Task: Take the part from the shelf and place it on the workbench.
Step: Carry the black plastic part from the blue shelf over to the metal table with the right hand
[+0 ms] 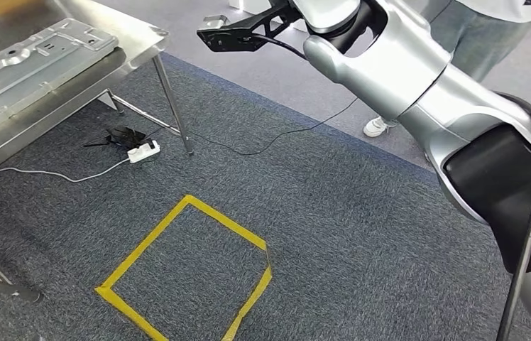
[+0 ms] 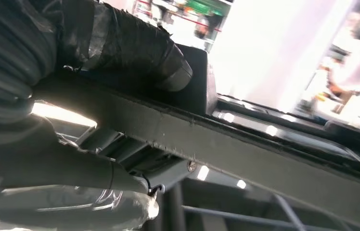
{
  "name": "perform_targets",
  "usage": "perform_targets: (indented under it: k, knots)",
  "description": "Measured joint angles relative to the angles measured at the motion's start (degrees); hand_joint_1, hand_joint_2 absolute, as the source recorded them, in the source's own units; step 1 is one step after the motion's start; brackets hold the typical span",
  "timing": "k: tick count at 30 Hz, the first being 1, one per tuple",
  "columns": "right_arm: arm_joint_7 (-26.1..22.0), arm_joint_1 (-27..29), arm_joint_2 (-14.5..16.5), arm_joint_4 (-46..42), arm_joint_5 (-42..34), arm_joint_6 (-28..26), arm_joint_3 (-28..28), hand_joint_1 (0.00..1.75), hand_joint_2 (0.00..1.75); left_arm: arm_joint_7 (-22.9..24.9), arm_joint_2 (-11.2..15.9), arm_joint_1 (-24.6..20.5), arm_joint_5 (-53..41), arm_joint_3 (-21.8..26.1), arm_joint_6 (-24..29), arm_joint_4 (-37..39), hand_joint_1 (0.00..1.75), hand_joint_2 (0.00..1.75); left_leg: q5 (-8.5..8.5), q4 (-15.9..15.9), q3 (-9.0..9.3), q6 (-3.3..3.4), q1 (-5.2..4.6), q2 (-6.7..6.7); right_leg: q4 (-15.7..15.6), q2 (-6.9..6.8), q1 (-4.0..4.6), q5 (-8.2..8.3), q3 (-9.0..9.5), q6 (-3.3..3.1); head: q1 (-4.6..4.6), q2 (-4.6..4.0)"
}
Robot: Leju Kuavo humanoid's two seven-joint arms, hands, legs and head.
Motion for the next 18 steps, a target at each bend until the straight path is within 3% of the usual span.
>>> perform_targets:
  k: [1, 2, 4, 6, 9, 11, 13, 15, 16, 18]
  knots:
    - [0.0, 0.1, 0.0, 0.0, 0.0, 0.0, 0.0, 1.75, 1.75, 0.1, 0.0, 0.0, 0.0, 0.0, 0.0, 0.0, 0.00, 1.75, 0.72, -0.3, 0.09, -0.04, 0.08, 0.08, 0.0, -0.74, 0.04, -0.14, 0.06, 0.03, 0.01, 0.00]
    - [0.0, 0.1, 0.1, 0.0, 0.0, 0.0, 0.0, 1.75, 1.75, 0.2, -0.1, 0.0, 0.0, 0.0, 0.0, 0.0, 0.00, 1.75, 2.27, -2.8, 1.37, -0.03, 0.12, 0.32, 0.1, -1.43, 0.07, -0.30, 0.18, 0.12, 0.01, 0.00]
    - [0.0, 0.1, 0.1, 0.0, 0.0, 0.0, 0.0, 1.75, 1.75, 0.2, -0.1, 0.0, 0.0, 0.0, 0.1, 0.0, 0.00, 1.75, 5.34, -10.5, 5.59, 0.16, -0.28, 2.31, 0.1, -2.63, 0.25, -0.70, 0.47, 0.46, 0.01, 0.00]
    - [0.1, -0.1, 0.1, -0.1, 0.0, -0.1, 0.0, 1.75, 1.75, 0.2, -0.1, -0.1, 0.0, 0.0, 0.0, 0.0, 0.00, 1.75, 6.31, -14.8, 7.83, 0.78, -0.97, 3.77, 0.2, -3.61, 0.47, -1.02, 0.65, 0.97, 0.17, 0.00]
    - [0.1, -0.1, 0.3, -0.1, 0.0, -0.2, 0.0, 1.75, 1.75, 0.1, -0.1, 0.0, 0.0, 0.0, 0.0, 0.0, 0.00, 1.75, 6.38, -15.7, 8.16, 1.83, -1.28, 2.28, 0.1, -4.65, 0.35, -1.48, 1.01, 1.95, 0.36, 0.00]
    - [0.1, -0.1, 0.3, -0.2, 0.1, -0.3, -0.1, 1.75, 1.75, 0.0, 0.0, 0.0, 0.0, 0.0, 0.0, 0.0, 0.00, 1.75, 6.55, -16.2, 8.78, 2.55, -1.08, 1.11, 2.7, -2.39, 0.06, -3.27, 0.10, 2.41, 0.47, 0.00]
    - [0.1, -0.1, 0.2, -0.2, 0.3, -0.5, -0.1, 1.75, 1.75, -0.1, 0.0, -0.2, 0.0, 0.0, 0.0, 0.0, 0.00, 1.75, 6.55, -16.4, 9.05, 3.12, -1.01, -0.14, 9.9, 0.79, -0.05, -6.51, -3.54, 2.49, 0.55, 0.00]
    - [0.0, 0.2, 0.0, -0.1, 0.4, -0.6, -0.1, 1.75, 1.75, -0.1, 0.0, -0.3, 0.0, 0.0, 0.0, 0.0, 0.00, 1.75, 6.47, -16.3, 9.06, 3.35, -1.03, -1.63, 16.3, 1.75, -0.03, -8.16, -7.40, 2.55, 0.56, 0.00]
    - [0.0, 0.4, -0.1, -0.1, 0.5, -0.6, -0.1, 1.75, 1.75, -0.1, 0.0, -0.2, 0.0, 0.0, 0.0, 0.0, 0.00, 1.75, 6.43, -16.2, 9.07, 3.37, -1.02, -2.47, 16.8, 1.87, -0.05, -7.43, -8.08, 2.56, 0.57, 0.00]
    - [0.0, 0.5, -0.3, -0.1, 0.5, -0.7, -0.1, 1.75, 1.75, -0.1, 0.0, -0.2, 0.0, 0.0, 0.0, 0.0, 0.00, 1.75, 6.20, -15.7, 9.07, 3.25, -0.94, -4.06, 11.3, 2.33, -0.15, -3.27, -6.20, 2.41, 0.60, 0.00]
